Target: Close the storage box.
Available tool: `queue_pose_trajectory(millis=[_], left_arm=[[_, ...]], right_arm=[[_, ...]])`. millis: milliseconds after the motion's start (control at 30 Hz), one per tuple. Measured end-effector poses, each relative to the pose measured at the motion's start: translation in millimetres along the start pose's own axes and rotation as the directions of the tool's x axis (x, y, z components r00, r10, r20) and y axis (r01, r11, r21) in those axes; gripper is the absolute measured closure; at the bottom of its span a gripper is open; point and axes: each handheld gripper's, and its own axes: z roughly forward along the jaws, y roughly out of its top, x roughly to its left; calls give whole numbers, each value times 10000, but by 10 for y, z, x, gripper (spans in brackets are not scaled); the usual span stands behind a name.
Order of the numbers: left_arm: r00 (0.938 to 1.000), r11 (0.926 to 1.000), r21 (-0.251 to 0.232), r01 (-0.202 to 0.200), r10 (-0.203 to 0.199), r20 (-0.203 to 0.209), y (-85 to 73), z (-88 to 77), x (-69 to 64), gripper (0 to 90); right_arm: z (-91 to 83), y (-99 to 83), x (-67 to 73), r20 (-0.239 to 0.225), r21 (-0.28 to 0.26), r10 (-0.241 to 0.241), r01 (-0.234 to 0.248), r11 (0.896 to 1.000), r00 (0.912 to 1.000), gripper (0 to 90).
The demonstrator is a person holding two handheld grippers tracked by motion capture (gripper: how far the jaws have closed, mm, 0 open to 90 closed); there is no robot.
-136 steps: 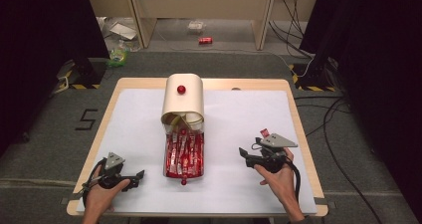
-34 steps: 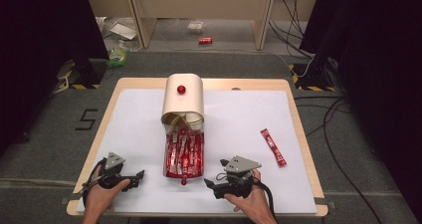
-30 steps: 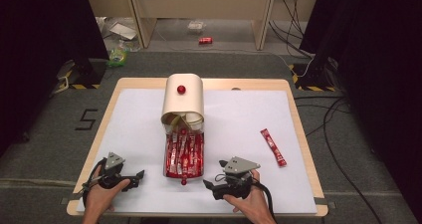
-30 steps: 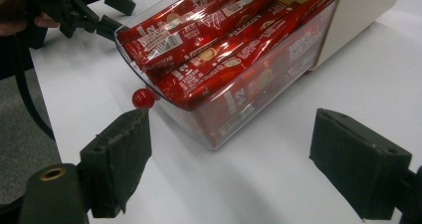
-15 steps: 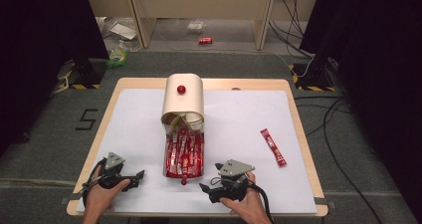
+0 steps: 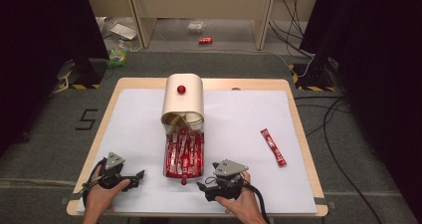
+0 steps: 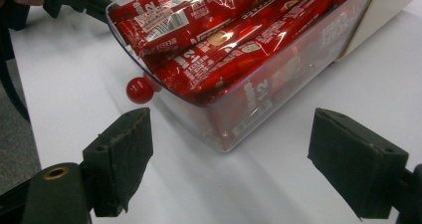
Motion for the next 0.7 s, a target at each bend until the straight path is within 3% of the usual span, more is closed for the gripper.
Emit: queue_pose_trajectory(millis=[333, 700], left_arm=[[10000, 10000, -5, 6, -6, -3, 0, 0, 0, 72], [10000, 10000, -6, 4, -4, 3, 0, 0, 0, 72]], right_arm=[[82, -8, -49, 338, -39, 76, -75, 10000, 9994, 186], [141, 5, -29, 267, 51, 36, -37, 10000, 9996, 179]])
